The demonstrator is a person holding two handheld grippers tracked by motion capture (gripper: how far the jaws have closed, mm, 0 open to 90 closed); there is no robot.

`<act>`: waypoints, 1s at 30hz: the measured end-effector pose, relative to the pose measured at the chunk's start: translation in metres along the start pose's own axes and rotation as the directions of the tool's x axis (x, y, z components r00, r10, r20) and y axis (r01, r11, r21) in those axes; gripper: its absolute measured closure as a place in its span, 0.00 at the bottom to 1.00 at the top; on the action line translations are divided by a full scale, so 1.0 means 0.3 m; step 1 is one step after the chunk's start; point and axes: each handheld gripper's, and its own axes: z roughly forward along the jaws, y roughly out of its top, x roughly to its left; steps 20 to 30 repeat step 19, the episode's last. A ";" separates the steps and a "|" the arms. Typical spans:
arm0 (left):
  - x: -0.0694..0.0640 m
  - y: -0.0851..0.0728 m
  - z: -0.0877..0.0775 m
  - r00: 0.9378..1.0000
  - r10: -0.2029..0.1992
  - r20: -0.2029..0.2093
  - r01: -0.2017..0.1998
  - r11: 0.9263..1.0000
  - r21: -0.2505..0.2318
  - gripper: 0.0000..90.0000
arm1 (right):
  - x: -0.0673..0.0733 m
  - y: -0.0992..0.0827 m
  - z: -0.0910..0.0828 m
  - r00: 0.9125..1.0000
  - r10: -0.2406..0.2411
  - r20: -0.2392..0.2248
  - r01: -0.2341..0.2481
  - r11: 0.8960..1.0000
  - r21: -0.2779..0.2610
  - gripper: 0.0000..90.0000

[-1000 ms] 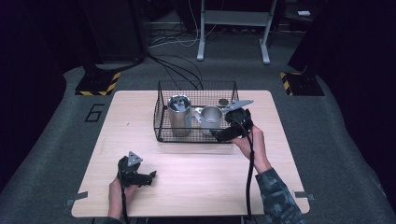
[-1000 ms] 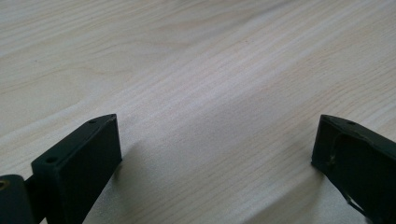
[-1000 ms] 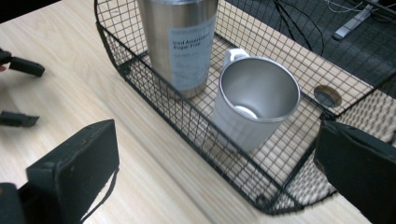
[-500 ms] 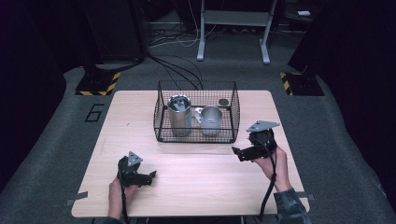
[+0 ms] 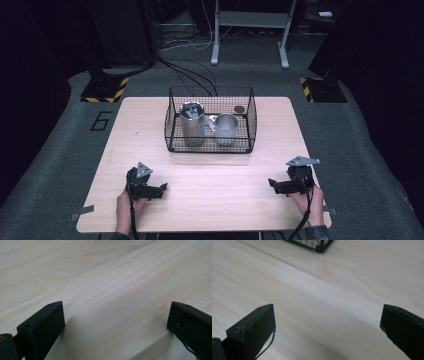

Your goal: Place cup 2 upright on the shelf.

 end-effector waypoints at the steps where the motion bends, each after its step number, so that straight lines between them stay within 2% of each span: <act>1: 0.001 0.000 -0.001 1.000 0.006 0.000 -0.006 1.000 0.003 0.01 | -0.009 -0.019 0.007 1.000 0.010 0.000 -0.010 1.000 0.008 0.00; 4: 0.001 0.000 0.001 1.000 0.001 -0.001 -0.001 1.000 -0.002 0.01 | -0.037 -0.091 0.038 0.999 0.045 0.012 -0.045 0.999 0.025 0.00; 6: 0.002 0.001 -0.001 1.000 0.008 -0.006 -0.008 1.000 0.002 0.01 | -0.048 -0.136 0.056 0.996 0.075 0.039 -0.077 0.996 0.034 0.00; 7: 0.002 0.001 -0.001 1.000 0.007 -0.005 -0.007 1.000 0.002 0.01 | -0.056 -0.148 0.060 0.997 0.064 0.047 -0.065 0.997 0.034 0.00; 8: 0.002 0.001 -0.001 1.000 0.005 -0.005 -0.005 1.000 0.003 0.01 | -0.058 -0.162 0.065 0.995 0.080 0.056 -0.081 0.996 0.028 0.00; 9: 0.002 0.002 0.000 1.000 0.006 -0.005 -0.006 1.000 0.003 0.01 | -0.064 -0.172 0.065 0.995 0.073 0.062 -0.074 0.997 0.022 0.00; 10: 0.002 0.002 0.000 1.000 0.007 -0.005 -0.007 1.000 0.003 0.01 | -0.064 -0.184 0.063 0.994 0.074 0.081 -0.074 0.997 -0.002 0.00; 13: 0.003 0.003 -0.002 1.000 0.008 0.000 -0.008 1.000 0.010 0.01 | -0.063 -0.195 0.063 0.992 0.072 0.107 -0.071 0.997 -0.013 0.00; 14: 0.002 0.003 -0.001 1.000 0.007 -0.004 -0.007 1.000 0.007 0.01 | -0.069 -0.198 0.063 0.993 0.051 0.104 -0.050 0.999 -0.018 0.00; 15: 0.002 0.003 -0.001 1.000 0.008 -0.003 -0.008 1.000 0.006 0.01 | -0.066 -0.200 0.064 0.992 0.065 0.104 -0.062 0.998 -0.029 0.00; 16: 0.002 0.003 -0.001 1.000 0.008 -0.003 -0.008 1.000 0.006 0.01 | -0.068 -0.201 0.065 0.993 0.060 0.106 -0.056 0.998 -0.035 0.00; 30: 0.000 0.003 0.000 1.000 0.002 -0.003 -0.002 1.000 0.002 0.01 | -0.069 -0.201 0.064 0.993 0.055 0.103 -0.052 0.998 -0.028 0.00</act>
